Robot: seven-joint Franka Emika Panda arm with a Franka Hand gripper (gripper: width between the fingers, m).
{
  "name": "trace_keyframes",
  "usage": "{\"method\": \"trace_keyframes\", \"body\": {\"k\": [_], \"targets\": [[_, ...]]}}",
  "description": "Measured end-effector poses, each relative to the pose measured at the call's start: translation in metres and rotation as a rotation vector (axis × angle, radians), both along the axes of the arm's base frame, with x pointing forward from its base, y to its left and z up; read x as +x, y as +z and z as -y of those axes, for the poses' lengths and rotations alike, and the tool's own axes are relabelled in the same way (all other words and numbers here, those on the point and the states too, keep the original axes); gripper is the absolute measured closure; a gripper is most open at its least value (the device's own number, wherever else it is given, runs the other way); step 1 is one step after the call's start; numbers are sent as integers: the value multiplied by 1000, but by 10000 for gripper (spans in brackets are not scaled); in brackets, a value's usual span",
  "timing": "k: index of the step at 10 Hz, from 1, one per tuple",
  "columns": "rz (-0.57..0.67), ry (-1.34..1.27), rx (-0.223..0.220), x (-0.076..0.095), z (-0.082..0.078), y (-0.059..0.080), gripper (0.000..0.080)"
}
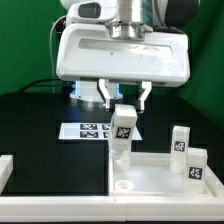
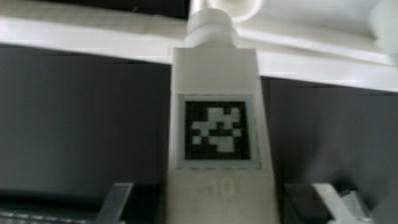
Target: Assemble square table
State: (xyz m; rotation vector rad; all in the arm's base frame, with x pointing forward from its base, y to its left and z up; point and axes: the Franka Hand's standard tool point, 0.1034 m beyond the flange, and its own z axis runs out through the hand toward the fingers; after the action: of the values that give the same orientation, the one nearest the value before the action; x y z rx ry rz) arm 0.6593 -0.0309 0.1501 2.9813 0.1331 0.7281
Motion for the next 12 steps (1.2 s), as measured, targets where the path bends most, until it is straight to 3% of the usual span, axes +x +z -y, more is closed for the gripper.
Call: {"method": "trace_keyframes", "body": {"k": [1,2,4,5,7,9,12], "targets": [[-1,17,-11,-1,3,0,509],[-16,42,-26,-11,23,-5,509],[-13,47,7,-15,38,-8,509],[3,44,31,-13,28,-10,509],[44,-42,109,1,-8,-11,509],[15,-104,164,10,-21,4,509],[17,-99,153,9,-18,0,509]]}}
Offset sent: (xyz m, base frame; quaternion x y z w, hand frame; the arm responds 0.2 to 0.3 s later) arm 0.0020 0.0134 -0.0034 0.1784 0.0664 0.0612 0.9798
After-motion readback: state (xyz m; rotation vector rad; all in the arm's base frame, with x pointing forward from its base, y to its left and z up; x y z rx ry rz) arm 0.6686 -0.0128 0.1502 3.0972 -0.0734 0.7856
